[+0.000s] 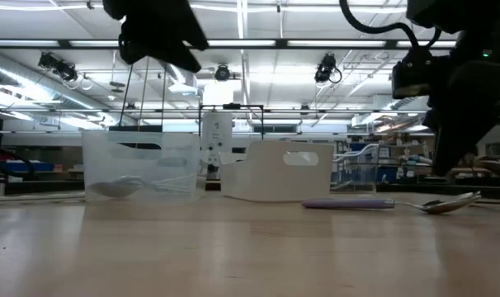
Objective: Sort silverware by color (type)
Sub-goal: Put the black spoon into the top transparent bin
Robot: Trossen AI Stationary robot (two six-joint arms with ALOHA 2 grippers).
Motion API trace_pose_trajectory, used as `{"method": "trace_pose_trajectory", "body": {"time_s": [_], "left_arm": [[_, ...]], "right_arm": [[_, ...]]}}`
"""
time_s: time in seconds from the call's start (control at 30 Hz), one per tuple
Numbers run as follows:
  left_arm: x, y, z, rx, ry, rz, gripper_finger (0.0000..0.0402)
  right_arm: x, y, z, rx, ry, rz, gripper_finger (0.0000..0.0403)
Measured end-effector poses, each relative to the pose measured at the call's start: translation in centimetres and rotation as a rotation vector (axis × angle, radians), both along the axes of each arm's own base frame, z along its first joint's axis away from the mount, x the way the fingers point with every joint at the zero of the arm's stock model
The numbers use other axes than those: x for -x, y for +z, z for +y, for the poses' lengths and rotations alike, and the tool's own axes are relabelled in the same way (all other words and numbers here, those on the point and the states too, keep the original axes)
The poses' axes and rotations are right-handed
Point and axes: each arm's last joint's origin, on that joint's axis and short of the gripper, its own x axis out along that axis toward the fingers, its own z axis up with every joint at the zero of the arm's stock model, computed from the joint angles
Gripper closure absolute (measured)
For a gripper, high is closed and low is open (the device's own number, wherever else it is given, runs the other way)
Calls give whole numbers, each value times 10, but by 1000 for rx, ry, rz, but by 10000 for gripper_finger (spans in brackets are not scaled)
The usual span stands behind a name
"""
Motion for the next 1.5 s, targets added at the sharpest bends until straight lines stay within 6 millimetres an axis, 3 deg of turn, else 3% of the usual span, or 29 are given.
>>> {"method": "trace_pose_trajectory", "body": {"time_s": [0.43, 0.7, 1.13, 1.3, 1.5], "left_arm": [[0, 5, -13, 74, -6, -77, 214], [0, 7, -9, -49, 68, -118, 214], [-3, 11, -4, -186, 151, -178, 214], [-4, 12, -4, -199, 139, -184, 214], [-4, 12, -2, -209, 134, -178, 214]], "right_arm": [[12, 30, -38, -65, 37, -58, 379], [12, 48, -70, -1, 9, -62, 379], [-9, 82, -122, 199, 13, -100, 379], [-26, 91, -143, 351, 127, -154, 379], [-46, 87, -168, 565, 307, -182, 379]]}}
